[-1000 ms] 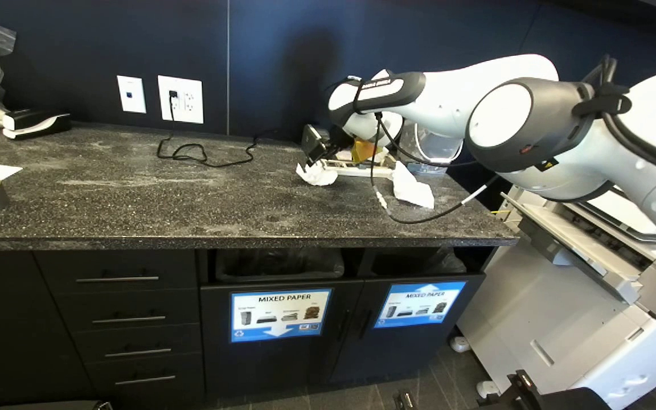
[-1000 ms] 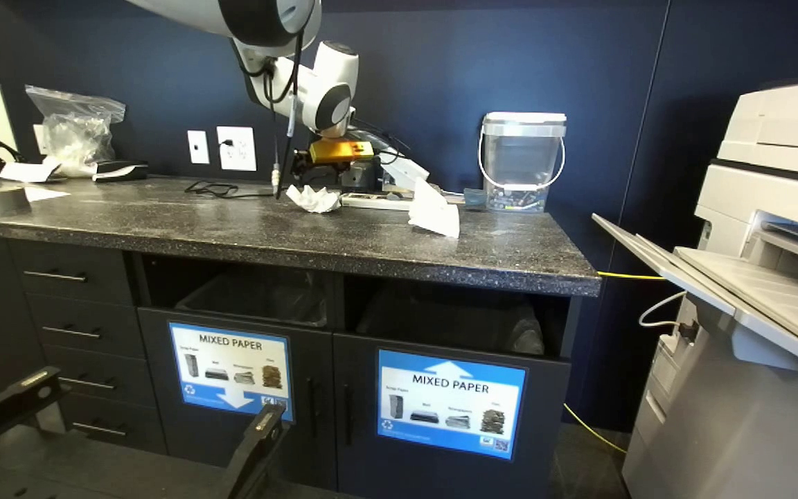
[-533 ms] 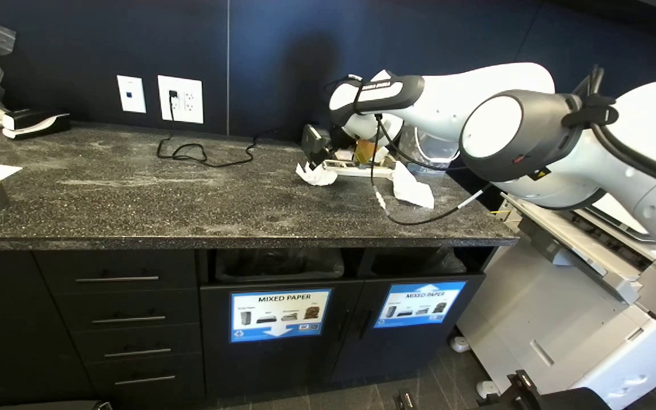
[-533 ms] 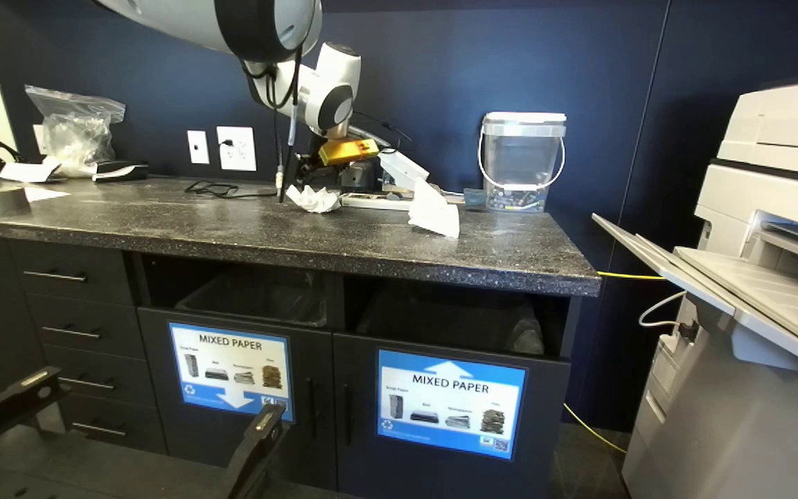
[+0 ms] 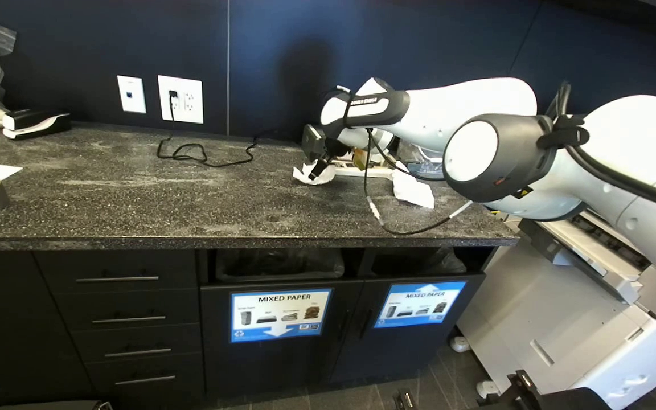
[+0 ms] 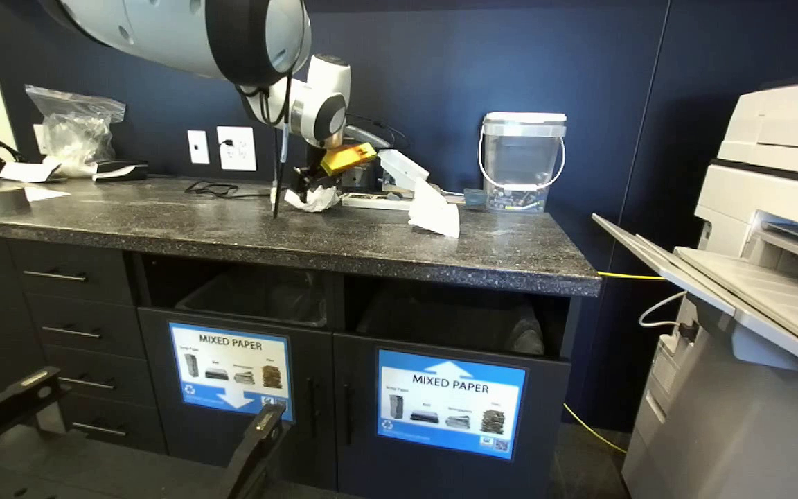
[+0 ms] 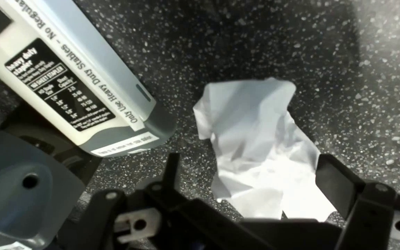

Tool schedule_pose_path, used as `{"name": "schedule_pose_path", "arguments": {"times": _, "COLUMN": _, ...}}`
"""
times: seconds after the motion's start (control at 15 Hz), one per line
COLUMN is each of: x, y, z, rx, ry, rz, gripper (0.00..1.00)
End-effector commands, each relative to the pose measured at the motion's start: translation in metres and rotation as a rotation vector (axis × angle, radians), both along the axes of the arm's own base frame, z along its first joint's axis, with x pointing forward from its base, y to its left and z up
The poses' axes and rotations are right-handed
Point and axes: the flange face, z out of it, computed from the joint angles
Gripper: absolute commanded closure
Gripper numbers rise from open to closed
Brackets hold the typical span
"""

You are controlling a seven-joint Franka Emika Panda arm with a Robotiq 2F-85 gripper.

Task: Pick up the papers from the counter and throw them in the bin

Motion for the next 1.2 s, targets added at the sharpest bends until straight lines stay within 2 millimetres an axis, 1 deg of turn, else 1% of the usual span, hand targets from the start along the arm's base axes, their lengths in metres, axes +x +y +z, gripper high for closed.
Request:
{"name": "schedule_pose_path", "arguments": {"times": 0.0, "x": 0.003, "y": 0.000, "z": -0.001, "rx": -0.077, "ry": -0.046, "rz": 0.041, "gripper": 0.00}}
{"name": "schedule_pose_path", "arguments": {"times": 0.07, "x": 0.003, "y": 0.000, "z": -0.004, "rx": -0.095, "ry": -0.048, "rz": 0.049, "gripper": 0.00}}
{"name": "schedule_pose_path", "arguments": {"times": 0.13, "x": 0.004, "y": -0.005, "z": -0.003, "rx": -0.108, "ry": -0.051, "rz": 0.051, "gripper": 0.00}}
{"name": "schedule_pose_path", "arguments": {"times": 0.27, "x": 0.003, "y": -0.003, "z": -0.010, "rx": -0.135, "ry": -0.054, "rz": 0.059, "gripper": 0.00}}
{"name": "schedule_pose_path", "arguments": {"times": 0.33, "x": 0.004, "y": -0.009, "z": -0.009, "rx": -0.140, "ry": -0.055, "rz": 0.058, "gripper": 0.00}}
{"name": "schedule_pose_path", "arguments": {"times": 0.4, "x": 0.004, "y": -0.010, "z": -0.011, "rx": -0.145, "ry": -0.055, "rz": 0.053, "gripper": 0.17}}
{"name": "schedule_pose_path", "arguments": {"times": 0.47, "x": 0.003, "y": -0.007, "z": -0.013, "rx": -0.150, "ry": -0.056, "rz": 0.057, "gripper": 0.25}}
{"name": "schedule_pose_path", "arguments": {"times": 0.6, "x": 0.004, "y": -0.014, "z": -0.011, "rx": -0.148, "ry": -0.057, "rz": 0.053, "gripper": 0.42}}
{"name": "schedule_pose_path", "arguments": {"times": 0.67, "x": 0.004, "y": -0.009, "z": -0.014, "rx": -0.153, "ry": -0.060, "rz": 0.056, "gripper": 0.49}}
{"name": "schedule_pose_path", "arguments": {"times": 0.73, "x": 0.004, "y": -0.011, "z": -0.012, "rx": -0.151, "ry": -0.061, "rz": 0.055, "gripper": 0.58}}
{"name": "schedule_pose_path", "arguments": {"times": 0.8, "x": 0.005, "y": -0.014, "z": -0.010, "rx": -0.149, "ry": -0.063, "rz": 0.053, "gripper": 0.65}}
{"name": "schedule_pose_path", "arguments": {"times": 0.87, "x": 0.004, "y": -0.011, "z": -0.012, "rx": -0.153, "ry": -0.064, "rz": 0.055, "gripper": 0.73}}
{"name": "schedule_pose_path", "arguments": {"times": 0.93, "x": 0.004, "y": -0.011, "z": -0.012, "rx": -0.159, "ry": -0.061, "rz": 0.055, "gripper": 0.80}}
{"name": "schedule_pose_path", "arguments": {"times": 1.0, "x": 0.005, "y": -0.015, "z": -0.010, "rx": -0.163, "ry": -0.056, "rz": 0.052, "gripper": 0.87}}
{"name": "schedule_pose_path", "arguments": {"times": 1.07, "x": 0.004, "y": -0.012, "z": -0.013, "rx": -0.183, "ry": -0.046, "rz": 0.045, "gripper": 0.92}}
{"name": "schedule_pose_path", "arguments": {"times": 1.13, "x": 0.003, "y": -0.011, "z": -0.013, "rx": -0.190, "ry": -0.029, "rz": 0.036, "gripper": 0.95}}
